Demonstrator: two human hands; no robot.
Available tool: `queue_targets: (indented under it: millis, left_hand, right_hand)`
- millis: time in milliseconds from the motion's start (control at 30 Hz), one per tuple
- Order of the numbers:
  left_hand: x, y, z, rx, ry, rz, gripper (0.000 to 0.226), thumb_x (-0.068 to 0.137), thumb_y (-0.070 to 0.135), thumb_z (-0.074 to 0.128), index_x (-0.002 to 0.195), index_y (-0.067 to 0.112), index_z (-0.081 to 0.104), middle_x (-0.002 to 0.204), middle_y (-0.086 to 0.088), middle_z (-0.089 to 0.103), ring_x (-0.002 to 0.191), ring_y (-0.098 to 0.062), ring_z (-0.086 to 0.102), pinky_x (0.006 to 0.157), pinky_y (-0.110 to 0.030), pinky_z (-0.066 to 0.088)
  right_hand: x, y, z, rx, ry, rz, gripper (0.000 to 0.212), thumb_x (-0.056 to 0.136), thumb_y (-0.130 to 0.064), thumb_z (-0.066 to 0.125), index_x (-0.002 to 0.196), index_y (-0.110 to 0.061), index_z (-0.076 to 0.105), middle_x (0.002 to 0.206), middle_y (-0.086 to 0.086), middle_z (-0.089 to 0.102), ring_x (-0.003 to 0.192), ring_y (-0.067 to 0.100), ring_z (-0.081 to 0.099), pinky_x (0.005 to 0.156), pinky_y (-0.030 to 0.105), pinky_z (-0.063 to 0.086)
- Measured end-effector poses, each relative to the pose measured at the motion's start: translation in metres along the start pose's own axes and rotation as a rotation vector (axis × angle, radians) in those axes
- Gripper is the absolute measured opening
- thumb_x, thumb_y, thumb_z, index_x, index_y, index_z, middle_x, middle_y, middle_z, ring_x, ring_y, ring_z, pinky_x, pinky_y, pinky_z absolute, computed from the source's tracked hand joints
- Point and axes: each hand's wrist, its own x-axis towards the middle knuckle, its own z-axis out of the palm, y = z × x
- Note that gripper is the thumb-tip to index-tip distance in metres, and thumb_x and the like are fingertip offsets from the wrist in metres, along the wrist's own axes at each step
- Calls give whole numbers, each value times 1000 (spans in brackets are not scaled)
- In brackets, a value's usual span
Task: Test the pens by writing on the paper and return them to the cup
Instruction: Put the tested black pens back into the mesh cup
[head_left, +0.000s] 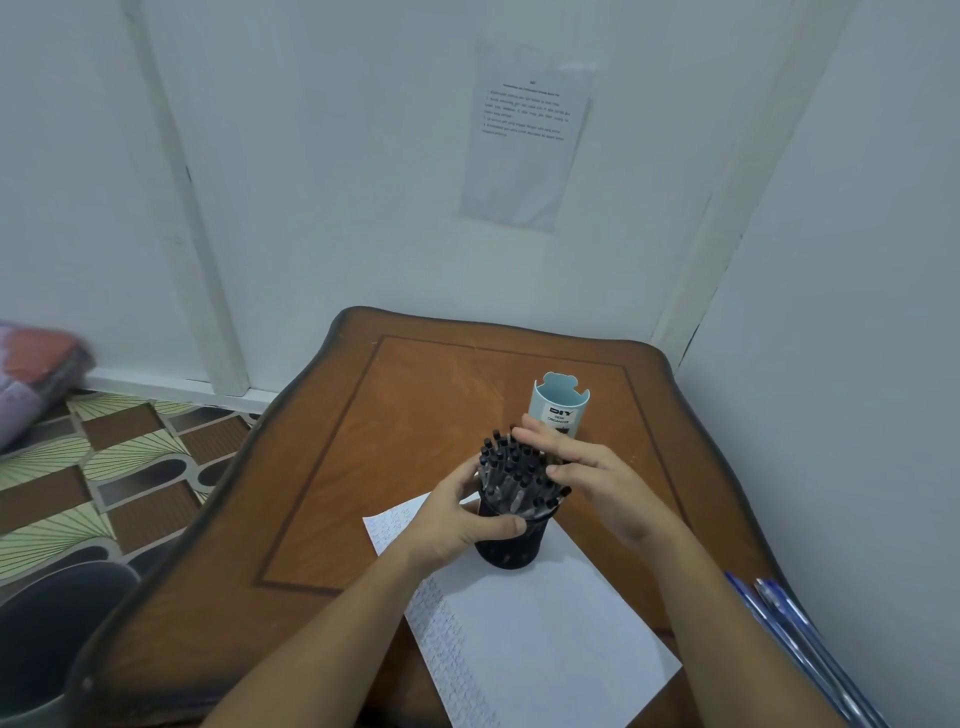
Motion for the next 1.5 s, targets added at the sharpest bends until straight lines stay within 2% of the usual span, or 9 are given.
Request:
queue_targets:
  millis: [167, 267, 367, 567, 700, 967, 1167, 1400, 1500]
  left_hand:
    - [0, 1, 0, 12, 5, 3, 76, 59, 21, 90, 126, 36, 57, 120, 6, 65, 119, -13, 56, 99, -31, 50]
    - [0, 1, 1, -3, 9, 7, 76, 59, 19, 90, 126, 35, 57, 119, 5, 66, 118, -14, 57, 97, -29, 50]
    - [0, 1, 1, -32, 4, 3, 76, 61, 14, 90, 127, 34, 57, 118, 3, 66, 116, -16, 59, 90, -24, 51]
    - [-1, 0, 1, -24, -4, -3, 76, 62, 14, 89, 126, 37, 57, 120, 5, 66, 116, -13, 60, 91, -24, 50]
    - [0, 0, 1, -13, -16, 2, 75, 62, 19, 89, 127, 37, 56, 122, 2, 64, 117, -20, 59, 99, -35, 50]
    - [1, 3, 2, -33, -64, -30, 63, 67, 10, 84, 119, 36, 61, 118, 3, 66, 111, -19, 63, 87, -26, 51]
    - [3, 7, 7, 7, -123, -51, 60, 67, 9, 77, 120, 29, 58, 109, 9, 69, 103, -8, 65, 83, -20, 49]
    - [9, 12, 12, -10, -226, -124, 68, 59, 11, 79, 121, 30, 58, 111, 3, 68, 113, -16, 60, 92, -26, 50]
    - [14, 10, 15, -22, -265, -139, 74, 56, 17, 79, 125, 28, 56, 125, -9, 61, 123, -26, 53, 103, -36, 46]
  right_hand:
    - [-2, 5, 6, -30, 164, 6, 42, 104, -10, 42, 130, -40, 57, 136, -25, 53, 129, -9, 44, 110, 25, 39]
    - [1, 5, 9, -465, 177, -42, 39, 106, -21, 39, 142, -31, 49, 149, -26, 33, 128, -27, 23, 119, 22, 22]
    - [7, 1, 10, -612, 154, -43, 42, 106, -23, 38, 148, -21, 43, 158, -22, 18, 143, -9, 9, 118, 21, 6]
    - [0, 0, -4, -66, 122, -47, 50, 78, -19, 56, 124, -35, 66, 140, -25, 49, 128, -14, 41, 101, 18, 44]
    - [-2, 11, 4, -210, 35, -35, 59, 71, -62, 74, 127, -57, 56, 147, -31, 34, 131, -20, 29, 99, 13, 36]
    - [3, 5, 1, -35, 37, -80, 35, 73, -6, 70, 99, -27, 79, 120, -8, 60, 115, 1, 54, 91, 27, 51]
    - [-3, 11, -1, -185, 58, -40, 54, 68, -60, 73, 121, -53, 61, 136, -27, 43, 124, -12, 41, 102, 25, 43]
    - [-8, 11, -9, -86, 67, -47, 34, 73, -31, 75, 106, -40, 76, 128, -11, 48, 117, -9, 46, 95, 18, 44]
    - [-13, 13, -10, -64, 69, -41, 34, 73, -44, 73, 107, -46, 74, 130, -11, 46, 121, -9, 43, 93, 12, 43]
